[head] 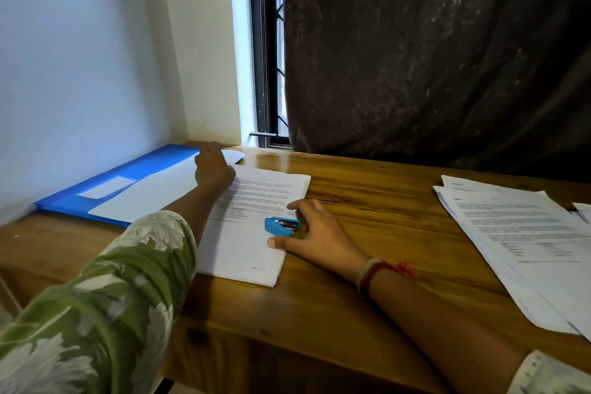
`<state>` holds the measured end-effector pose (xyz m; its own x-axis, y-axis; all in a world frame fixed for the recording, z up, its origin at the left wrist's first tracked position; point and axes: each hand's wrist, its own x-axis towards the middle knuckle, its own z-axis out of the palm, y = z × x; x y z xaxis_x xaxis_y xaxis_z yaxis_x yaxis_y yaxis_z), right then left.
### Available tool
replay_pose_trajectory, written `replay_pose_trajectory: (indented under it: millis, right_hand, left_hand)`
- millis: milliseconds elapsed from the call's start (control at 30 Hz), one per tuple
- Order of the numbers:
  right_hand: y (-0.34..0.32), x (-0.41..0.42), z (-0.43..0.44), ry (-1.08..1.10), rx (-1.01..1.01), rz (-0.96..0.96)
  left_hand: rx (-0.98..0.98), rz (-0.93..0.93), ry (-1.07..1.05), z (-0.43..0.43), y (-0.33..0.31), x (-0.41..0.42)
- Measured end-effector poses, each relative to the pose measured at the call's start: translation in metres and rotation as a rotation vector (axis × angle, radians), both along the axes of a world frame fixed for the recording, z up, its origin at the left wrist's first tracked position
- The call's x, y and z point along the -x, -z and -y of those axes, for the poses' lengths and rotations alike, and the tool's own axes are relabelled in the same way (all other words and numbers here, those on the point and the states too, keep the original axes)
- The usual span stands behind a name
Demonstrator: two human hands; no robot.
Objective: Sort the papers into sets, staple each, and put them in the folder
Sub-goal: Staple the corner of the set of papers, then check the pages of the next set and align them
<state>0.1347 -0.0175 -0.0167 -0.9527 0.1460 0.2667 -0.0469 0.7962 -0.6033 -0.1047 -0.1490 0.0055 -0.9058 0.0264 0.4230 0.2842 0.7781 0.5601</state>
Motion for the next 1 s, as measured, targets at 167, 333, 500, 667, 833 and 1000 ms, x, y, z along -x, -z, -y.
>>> replay_pose_trajectory:
  millis: [167, 333, 500, 667, 833, 1000]
  right_hand:
    - [-0.005, -0.004, -0.014, 0.091, 0.121, -0.116]
    - [-0.013, -0.011, -0.064, 0.35, -0.141, -0.267]
    - [-0.022, -0.051, -0.134, 0.702, -0.349, -0.277]
    - [-0.014, -0.087, -0.2, 1.028, -0.444, 0.186]
    - [-0.008, -0.102, -0.226, 1.197, -0.279, 0.382]
    - [0.0, -0.099, -0.228, 1.18, -0.187, 0.421]
  left_hand:
    - [-0.145, -0.204, 0.207, -0.05, -0.014, -0.034]
    - [-0.377, -0.201, 0.488, -0.125, -0.015, -0.1]
    - [-0.451, -0.012, 0.653, -0.187, 0.002, -0.164]
    - [-0.47, 0.463, 0.659, -0.246, 0.01, -0.205]
    - [-0.751, 0.867, 0.649, -0.289, 0.0, -0.229]
    - [-0.942, 1.011, 0.739, -0.312, 0.007, -0.245]
